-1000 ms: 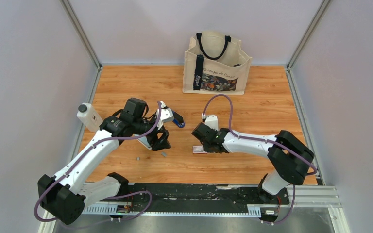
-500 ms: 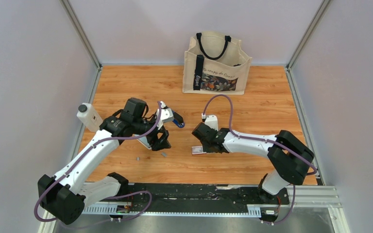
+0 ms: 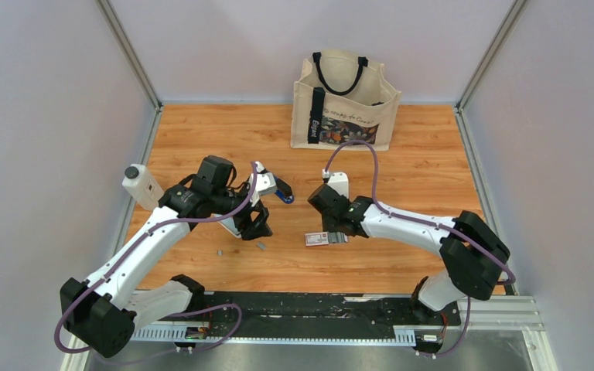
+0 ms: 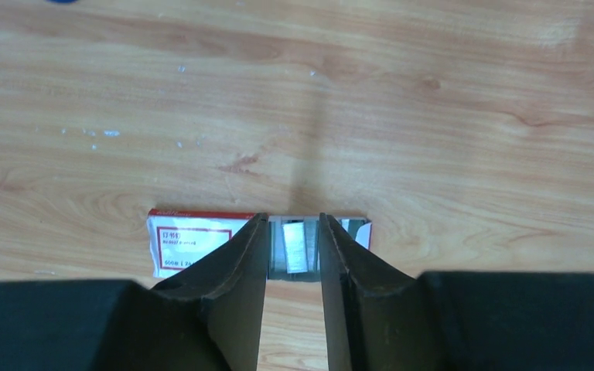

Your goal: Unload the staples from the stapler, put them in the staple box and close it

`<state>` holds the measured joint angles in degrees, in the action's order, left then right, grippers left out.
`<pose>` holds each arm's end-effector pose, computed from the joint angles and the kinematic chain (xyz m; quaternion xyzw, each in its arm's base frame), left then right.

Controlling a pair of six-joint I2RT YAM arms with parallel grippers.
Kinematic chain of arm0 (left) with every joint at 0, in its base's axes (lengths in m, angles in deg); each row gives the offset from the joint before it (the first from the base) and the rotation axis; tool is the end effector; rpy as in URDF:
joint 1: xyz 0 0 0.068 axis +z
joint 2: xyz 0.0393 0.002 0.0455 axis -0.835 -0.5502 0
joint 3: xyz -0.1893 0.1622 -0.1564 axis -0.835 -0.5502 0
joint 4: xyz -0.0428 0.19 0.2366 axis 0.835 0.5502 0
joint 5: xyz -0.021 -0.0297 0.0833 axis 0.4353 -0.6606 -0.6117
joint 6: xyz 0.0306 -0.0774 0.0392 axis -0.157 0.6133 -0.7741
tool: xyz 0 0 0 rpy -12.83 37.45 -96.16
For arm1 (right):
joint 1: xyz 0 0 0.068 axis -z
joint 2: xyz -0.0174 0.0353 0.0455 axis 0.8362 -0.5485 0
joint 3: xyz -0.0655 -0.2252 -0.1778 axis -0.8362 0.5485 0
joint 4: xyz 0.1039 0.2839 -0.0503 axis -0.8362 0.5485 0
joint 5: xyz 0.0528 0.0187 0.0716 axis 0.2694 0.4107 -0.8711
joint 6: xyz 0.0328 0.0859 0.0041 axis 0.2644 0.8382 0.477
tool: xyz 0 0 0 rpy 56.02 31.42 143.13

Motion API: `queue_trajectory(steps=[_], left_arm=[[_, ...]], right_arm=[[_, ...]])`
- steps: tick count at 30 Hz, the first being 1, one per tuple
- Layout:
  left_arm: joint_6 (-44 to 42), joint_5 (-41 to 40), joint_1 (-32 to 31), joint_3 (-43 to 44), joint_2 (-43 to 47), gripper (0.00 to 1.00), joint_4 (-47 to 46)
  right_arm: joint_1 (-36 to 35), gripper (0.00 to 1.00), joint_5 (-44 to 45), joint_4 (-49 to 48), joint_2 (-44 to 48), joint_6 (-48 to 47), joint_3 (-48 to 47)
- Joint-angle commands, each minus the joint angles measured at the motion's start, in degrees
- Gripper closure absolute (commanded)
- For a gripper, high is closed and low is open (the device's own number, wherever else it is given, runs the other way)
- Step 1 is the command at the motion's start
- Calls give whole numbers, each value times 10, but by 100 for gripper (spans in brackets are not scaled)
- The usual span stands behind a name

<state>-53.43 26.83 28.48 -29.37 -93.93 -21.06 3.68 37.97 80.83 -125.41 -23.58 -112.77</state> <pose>0.2113 -0.1716 0.2797 0.4806 0.7534 -0.3275 0.3069 0.2352 0.2567 0.1514 -0.0807 0.9506 0.0130 0.2994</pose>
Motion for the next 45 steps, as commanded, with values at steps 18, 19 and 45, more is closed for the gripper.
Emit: queue_trajectory(steps=[18,19,45], left_arm=[[-19,14,-2,-1,4,15,5],[-18,15,-2,-1,5,15,5],[-18,15,-2,-1,3,15,3]], right_arm=[[32,83,18,-37,-45,-29,-12],[32,83,15,-38,-46,-28,-12],[22,86,-14,-49,-37,-12,27]])
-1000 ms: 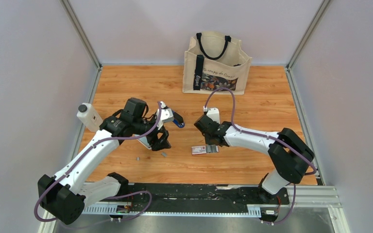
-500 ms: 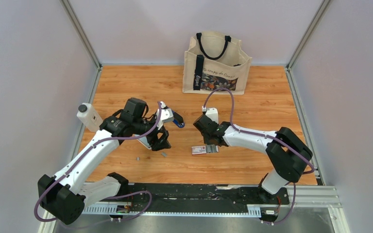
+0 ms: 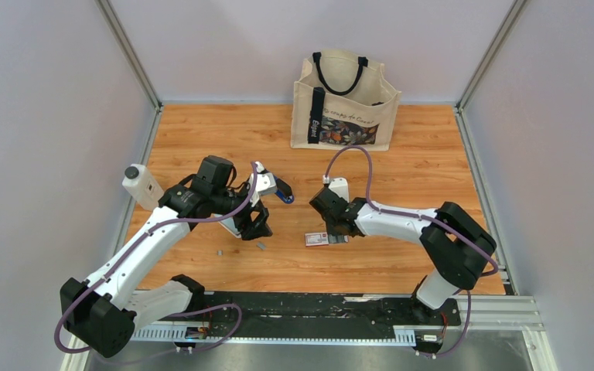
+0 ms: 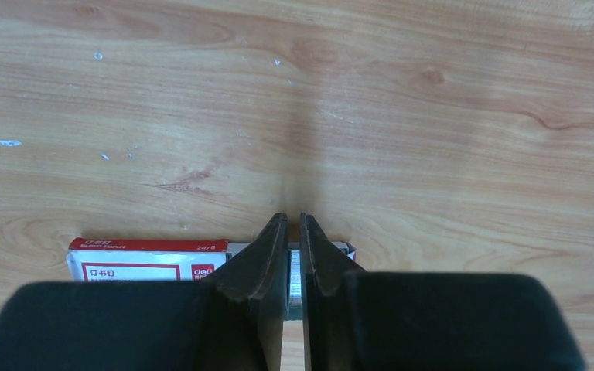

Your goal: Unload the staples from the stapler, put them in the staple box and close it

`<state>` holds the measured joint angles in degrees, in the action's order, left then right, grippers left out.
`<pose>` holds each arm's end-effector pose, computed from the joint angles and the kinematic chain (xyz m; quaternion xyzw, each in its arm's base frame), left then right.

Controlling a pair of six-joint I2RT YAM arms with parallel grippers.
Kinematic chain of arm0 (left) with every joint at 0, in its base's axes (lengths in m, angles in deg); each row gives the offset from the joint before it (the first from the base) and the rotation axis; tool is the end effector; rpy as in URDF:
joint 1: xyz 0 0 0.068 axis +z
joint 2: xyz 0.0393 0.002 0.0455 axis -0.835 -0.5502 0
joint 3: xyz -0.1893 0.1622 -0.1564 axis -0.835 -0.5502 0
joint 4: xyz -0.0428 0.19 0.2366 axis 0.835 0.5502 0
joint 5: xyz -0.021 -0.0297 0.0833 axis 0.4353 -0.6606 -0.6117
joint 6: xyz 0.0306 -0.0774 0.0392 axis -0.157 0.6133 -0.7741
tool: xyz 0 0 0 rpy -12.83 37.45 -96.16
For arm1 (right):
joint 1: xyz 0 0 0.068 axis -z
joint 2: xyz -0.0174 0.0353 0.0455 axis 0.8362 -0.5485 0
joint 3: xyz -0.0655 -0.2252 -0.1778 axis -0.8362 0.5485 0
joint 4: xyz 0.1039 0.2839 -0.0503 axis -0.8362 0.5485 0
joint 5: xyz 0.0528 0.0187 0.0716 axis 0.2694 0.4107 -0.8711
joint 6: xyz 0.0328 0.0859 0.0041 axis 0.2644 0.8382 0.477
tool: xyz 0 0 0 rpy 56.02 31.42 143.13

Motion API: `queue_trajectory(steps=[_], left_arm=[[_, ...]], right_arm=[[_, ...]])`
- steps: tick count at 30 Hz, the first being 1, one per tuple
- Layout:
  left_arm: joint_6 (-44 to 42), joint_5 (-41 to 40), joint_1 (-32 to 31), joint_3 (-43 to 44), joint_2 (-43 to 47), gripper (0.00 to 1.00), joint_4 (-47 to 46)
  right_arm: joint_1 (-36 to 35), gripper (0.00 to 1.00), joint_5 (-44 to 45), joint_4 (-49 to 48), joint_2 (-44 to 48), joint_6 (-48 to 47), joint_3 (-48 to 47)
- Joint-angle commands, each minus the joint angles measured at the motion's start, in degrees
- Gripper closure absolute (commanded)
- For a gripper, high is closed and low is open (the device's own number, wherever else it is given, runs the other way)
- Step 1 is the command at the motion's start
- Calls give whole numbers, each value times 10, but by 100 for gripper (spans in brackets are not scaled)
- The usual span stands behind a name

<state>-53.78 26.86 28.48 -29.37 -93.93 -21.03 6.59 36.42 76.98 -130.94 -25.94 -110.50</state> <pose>0.2112 -0.1716 0.2796 0.4829 0.7519 -0.3268 0.3076 0.2468 0.2461 0.1101 -0.0869 0.9594 -0.0144 0.2680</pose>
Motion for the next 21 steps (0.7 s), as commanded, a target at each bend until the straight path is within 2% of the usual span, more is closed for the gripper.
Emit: queue_trajectory(steps=[1,13,17,21], left_arm=[[-14,15,-2,-1,3,15,4],[-18,13,-2,-4,7,15,4],[-38,-1,-3,-12,1,15,6],[-96,-30,-16,-29,-14,14,9]], right_arm=[[-8,86,2,-9,19,14,5],[-14,84,26,18,22,2,-28],[-7,77,46,39,45,-6,-42],[8,67,39,45,100,-19,-46]])
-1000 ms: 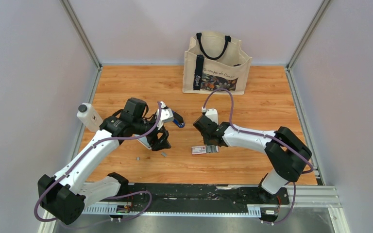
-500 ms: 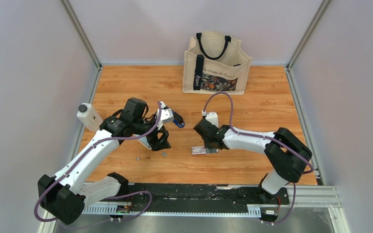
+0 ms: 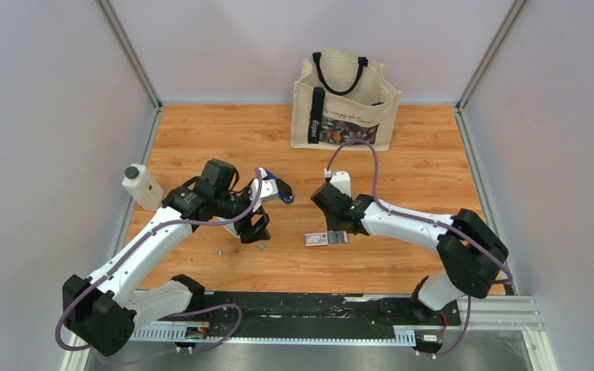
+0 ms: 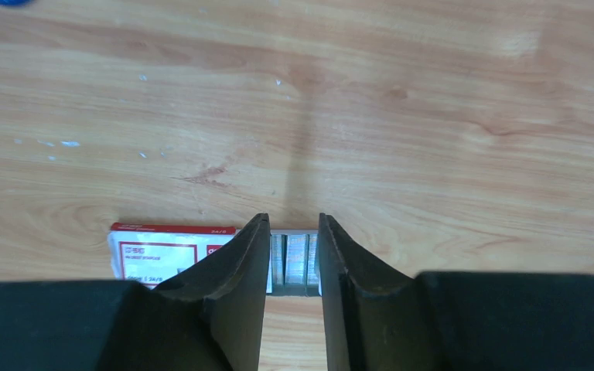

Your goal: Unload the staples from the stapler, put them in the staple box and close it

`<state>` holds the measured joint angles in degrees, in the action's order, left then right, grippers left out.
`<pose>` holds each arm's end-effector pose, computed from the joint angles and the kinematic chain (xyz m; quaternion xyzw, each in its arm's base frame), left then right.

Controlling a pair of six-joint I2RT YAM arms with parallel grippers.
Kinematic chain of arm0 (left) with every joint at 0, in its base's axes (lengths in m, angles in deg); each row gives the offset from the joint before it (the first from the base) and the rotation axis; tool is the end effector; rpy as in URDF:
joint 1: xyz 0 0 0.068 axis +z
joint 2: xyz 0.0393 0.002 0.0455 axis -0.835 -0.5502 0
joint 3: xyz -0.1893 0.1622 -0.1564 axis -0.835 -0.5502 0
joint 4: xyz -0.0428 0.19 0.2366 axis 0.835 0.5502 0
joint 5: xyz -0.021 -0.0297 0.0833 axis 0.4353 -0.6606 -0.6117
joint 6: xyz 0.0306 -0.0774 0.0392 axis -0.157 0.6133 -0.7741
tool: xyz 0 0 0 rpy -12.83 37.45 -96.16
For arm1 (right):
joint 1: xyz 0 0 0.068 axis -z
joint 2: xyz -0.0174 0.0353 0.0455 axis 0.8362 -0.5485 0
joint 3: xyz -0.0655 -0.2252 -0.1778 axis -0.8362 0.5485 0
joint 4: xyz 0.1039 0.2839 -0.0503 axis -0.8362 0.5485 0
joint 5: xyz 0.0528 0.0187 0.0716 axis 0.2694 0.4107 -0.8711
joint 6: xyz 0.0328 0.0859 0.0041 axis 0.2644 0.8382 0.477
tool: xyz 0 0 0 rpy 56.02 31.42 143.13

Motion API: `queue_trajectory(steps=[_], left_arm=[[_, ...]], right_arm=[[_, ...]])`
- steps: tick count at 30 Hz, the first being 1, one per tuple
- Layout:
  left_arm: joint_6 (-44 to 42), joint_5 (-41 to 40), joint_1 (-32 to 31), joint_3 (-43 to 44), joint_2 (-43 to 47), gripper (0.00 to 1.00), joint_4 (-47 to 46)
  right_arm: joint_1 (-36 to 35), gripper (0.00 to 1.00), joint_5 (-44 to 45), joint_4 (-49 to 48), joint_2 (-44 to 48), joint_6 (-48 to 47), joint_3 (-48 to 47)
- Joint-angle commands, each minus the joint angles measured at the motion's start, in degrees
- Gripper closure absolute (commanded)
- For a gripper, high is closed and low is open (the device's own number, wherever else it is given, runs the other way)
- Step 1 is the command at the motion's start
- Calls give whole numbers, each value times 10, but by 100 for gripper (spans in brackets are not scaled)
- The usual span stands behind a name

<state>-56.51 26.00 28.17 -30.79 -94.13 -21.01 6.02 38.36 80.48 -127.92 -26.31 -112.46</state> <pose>0.2097 -0.1713 0.2686 0.4997 0.7480 -0.3148 0.3027 0.2463 0.2470 0.1359 -0.0882 0.9536 -0.0175 0.2873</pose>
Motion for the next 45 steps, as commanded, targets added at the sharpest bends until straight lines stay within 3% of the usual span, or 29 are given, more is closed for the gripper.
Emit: queue_trajectory(steps=[1,5,13,20,32,39,45], left_arm=[[-82,-47,-27,-18,-18,14,11],[-165,-109,-61,-26,-62,13,20],[-242,-173,-83,-21,-149,12,15],[-307,-251,-120,-41,-200,12,-30],[-375,-279,-154,-43,-259,12,-55],[-370,-265,-158,-38,-275,32,-46],[-359,-258,-177,-50,-261,38,-34]], right_arm=[[18,66,16,11,80,-17,-25],[58,64,-20,15,143,-18,-11],[104,62,-51,12,218,-20,51],[107,63,-57,7,231,-20,72],[115,63,-65,5,241,-27,74],[127,63,-75,1,249,-33,85],[130,63,-82,-10,247,-33,92]])
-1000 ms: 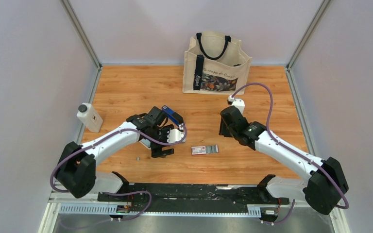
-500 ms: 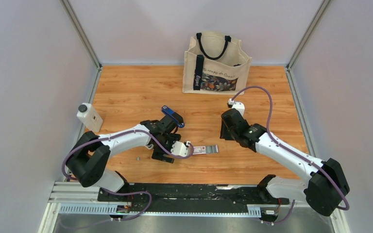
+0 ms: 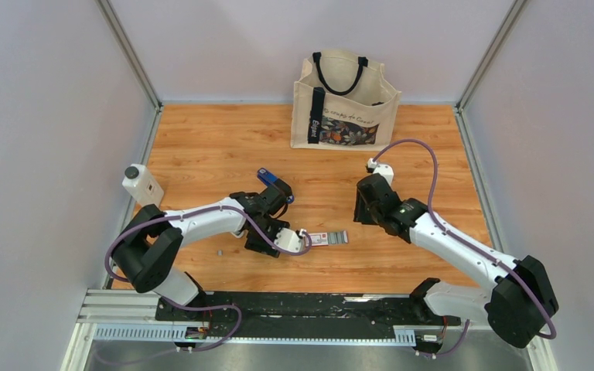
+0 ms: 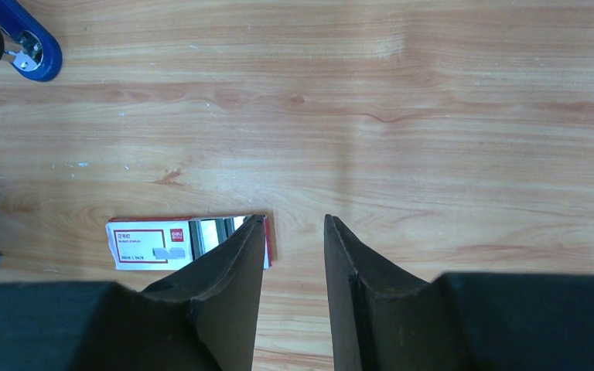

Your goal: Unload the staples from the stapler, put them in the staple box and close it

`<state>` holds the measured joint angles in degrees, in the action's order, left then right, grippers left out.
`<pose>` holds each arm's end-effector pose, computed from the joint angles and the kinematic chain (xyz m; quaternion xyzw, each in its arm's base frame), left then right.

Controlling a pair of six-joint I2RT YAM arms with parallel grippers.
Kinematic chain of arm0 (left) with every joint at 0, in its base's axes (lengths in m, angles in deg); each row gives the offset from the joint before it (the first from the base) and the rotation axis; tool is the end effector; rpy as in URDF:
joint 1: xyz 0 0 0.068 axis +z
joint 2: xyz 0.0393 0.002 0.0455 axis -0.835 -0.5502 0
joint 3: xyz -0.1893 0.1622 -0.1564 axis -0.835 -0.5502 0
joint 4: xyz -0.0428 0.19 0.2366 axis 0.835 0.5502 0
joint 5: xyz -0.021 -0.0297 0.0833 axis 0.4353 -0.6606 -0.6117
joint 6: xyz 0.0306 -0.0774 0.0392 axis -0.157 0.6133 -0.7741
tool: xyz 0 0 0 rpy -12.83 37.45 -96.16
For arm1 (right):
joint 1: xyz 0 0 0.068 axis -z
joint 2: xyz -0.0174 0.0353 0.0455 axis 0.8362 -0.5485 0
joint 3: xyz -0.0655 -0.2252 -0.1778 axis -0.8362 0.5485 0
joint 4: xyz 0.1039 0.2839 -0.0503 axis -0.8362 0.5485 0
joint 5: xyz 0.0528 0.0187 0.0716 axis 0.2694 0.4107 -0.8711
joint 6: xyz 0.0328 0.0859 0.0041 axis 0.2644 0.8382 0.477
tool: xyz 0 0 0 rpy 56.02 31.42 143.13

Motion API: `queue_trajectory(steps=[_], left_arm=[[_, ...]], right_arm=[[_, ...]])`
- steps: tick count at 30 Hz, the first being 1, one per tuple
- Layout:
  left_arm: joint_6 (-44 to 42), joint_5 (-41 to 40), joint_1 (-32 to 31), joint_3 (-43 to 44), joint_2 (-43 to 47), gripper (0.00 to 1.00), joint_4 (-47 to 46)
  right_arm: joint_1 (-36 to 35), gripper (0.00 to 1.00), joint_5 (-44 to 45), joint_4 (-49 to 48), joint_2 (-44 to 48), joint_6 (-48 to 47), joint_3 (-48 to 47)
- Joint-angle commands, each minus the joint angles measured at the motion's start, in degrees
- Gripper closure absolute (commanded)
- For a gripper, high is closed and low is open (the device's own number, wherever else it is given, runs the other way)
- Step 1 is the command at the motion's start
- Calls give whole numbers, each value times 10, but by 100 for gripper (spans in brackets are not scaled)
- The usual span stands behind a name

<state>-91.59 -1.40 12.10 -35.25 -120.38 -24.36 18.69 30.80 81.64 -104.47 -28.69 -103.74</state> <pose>0.2030 -0.2207 0.1066 0.7918 0.5964 -0.0769 0.1074 0.2430 0.1596 0.1988 0.0023 0.9390 0.0673 0.3374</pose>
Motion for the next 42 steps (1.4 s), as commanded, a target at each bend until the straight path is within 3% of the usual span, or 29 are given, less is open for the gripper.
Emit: queue_trajectory(steps=[1,17,27,35,42], left_arm=[[-8,15,-21,-6,2,39,0],[-9,-29,-40,-14,-20,55,13],[15,-66,-39,-15,-32,55,22],[33,-53,-40,-2,-39,83,38],[69,-10,-44,30,-22,91,63]], right_arm=[[4,63,-6,-25,11,-9,7],[6,63,-10,-32,10,-8,16],[6,64,-13,-33,17,-7,21],[7,64,-12,-28,25,-9,23],[8,64,-15,-25,29,-8,19]])
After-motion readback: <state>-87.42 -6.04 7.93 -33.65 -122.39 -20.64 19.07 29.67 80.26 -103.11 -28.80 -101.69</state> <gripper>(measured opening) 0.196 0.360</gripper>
